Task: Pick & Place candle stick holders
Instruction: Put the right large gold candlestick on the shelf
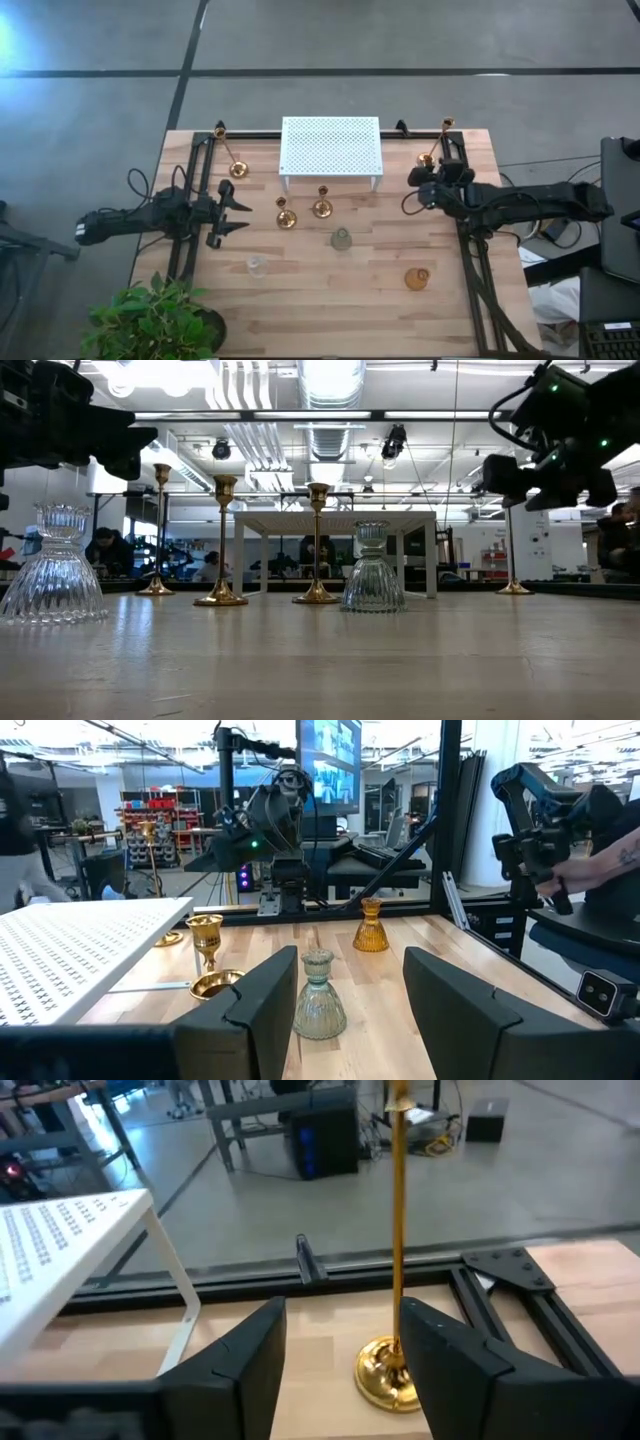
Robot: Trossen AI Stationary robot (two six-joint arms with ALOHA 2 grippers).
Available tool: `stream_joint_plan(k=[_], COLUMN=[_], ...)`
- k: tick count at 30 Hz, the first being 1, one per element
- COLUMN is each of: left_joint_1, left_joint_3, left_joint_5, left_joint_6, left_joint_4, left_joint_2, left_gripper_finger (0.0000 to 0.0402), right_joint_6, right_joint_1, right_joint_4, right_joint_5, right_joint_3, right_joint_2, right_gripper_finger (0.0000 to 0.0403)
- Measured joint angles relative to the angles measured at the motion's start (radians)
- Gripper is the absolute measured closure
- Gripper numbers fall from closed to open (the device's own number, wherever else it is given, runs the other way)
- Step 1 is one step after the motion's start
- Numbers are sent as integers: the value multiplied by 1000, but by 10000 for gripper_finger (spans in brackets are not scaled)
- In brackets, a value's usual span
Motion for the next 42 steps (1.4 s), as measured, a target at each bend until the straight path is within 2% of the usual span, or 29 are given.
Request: stream_joint_plan(k=[3, 6, 8, 18, 24, 28, 31, 33, 37, 42], left_joint_1=[0, 0, 0, 0, -1, -1, -1, -1, -1, -1], left_joint_3=[0, 0, 0, 0, 0, 0, 0, 0, 0, 0], left_joint_5=[0, 0, 0, 0, 0, 0, 0, 0, 0, 0], left_joint_6=[0, 0, 0, 0, 0, 0, 0, 0, 0, 0], left_joint_4=[-2, -4, -4, -4, -2, 0, 0, 0, -1, -1], left_joint_2=[0, 1, 2, 2, 2, 2, 2, 2, 3, 3], left_gripper_finger=[211, 211, 211, 211, 211, 211, 211, 211, 211, 211], right_joint_6=[-114, -187, -193, -196, -227, -481, -638, -626, -504, -464], right_joint_1=[0, 0, 0, -61, -181, -242, -290, -328, -369, -376], right_joint_4=[90, 116, 119, 131, 158, 378, 538, 559, 521, 529], right_joint_5=[16, 79, 111, 87, -44, -154, -181, -189, -267, -212], right_joint_3=[-32, -44, -45, -47, -45, -51, -53, -53, -58, -75], right_joint_2=[18, 39, 50, 59, 59, 59, 64, 64, 65, 86], right_gripper_finger=[225, 230, 233, 231, 236, 255, 270, 279, 290, 281])
